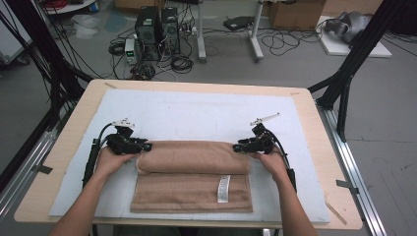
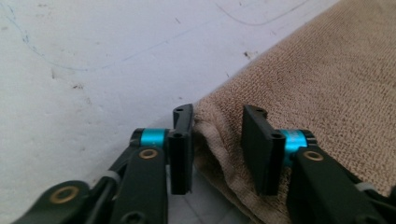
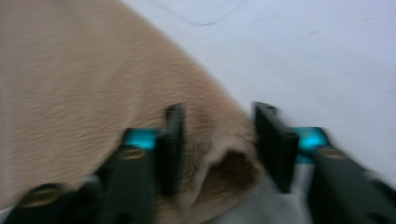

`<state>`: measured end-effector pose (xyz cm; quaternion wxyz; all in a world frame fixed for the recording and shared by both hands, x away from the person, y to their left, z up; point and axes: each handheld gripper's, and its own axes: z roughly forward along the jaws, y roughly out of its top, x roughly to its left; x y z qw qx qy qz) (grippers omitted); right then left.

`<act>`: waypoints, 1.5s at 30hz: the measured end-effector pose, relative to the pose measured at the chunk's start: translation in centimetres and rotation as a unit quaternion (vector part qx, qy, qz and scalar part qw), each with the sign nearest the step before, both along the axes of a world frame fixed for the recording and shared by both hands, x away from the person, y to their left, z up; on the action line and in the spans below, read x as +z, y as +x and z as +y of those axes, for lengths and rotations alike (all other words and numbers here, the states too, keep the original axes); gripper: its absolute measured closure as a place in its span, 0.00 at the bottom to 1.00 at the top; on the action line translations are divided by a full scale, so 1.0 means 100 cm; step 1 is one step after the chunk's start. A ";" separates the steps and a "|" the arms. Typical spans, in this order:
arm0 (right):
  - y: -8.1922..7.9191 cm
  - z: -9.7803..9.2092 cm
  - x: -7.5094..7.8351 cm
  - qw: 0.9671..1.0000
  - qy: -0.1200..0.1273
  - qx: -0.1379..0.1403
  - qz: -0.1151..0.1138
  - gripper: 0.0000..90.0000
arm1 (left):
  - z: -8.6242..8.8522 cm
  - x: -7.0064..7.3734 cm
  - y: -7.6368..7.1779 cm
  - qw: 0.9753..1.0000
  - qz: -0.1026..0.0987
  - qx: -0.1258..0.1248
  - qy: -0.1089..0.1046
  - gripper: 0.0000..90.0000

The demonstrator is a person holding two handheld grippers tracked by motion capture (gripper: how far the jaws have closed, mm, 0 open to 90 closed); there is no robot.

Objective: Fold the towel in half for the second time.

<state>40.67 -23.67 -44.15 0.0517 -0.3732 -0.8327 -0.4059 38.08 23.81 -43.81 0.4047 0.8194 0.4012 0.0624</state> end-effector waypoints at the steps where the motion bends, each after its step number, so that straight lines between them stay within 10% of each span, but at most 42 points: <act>1: -0.001 0.001 0.002 1.000 -0.004 0.011 -0.002 0.79 | 0.000 0.001 -0.001 1.000 -0.001 -0.004 -0.001 0.85; 8: -0.019 0.003 0.030 0.997 -0.004 0.033 -0.063 0.90 | 0.007 0.026 -0.017 0.998 -0.052 0.000 -0.027 0.93; 17: -0.073 -0.006 0.077 0.988 0.022 0.069 -0.139 0.90 | 0.022 0.064 -0.079 0.988 -0.139 -0.038 -0.061 0.92; 26: -0.142 -0.015 0.088 0.979 0.022 0.114 -0.167 0.74 | 0.032 0.070 -0.161 0.979 -0.145 -0.117 -0.078 0.75; 39: -0.101 -0.013 0.060 0.986 0.016 0.068 -0.150 0.61 | 0.010 0.033 -0.116 0.986 -0.149 -0.065 -0.038 0.65; 45: -0.075 -0.011 0.036 0.990 -0.028 0.050 -0.132 0.59 | 0.000 0.014 -0.092 0.990 -0.128 -0.054 0.015 0.64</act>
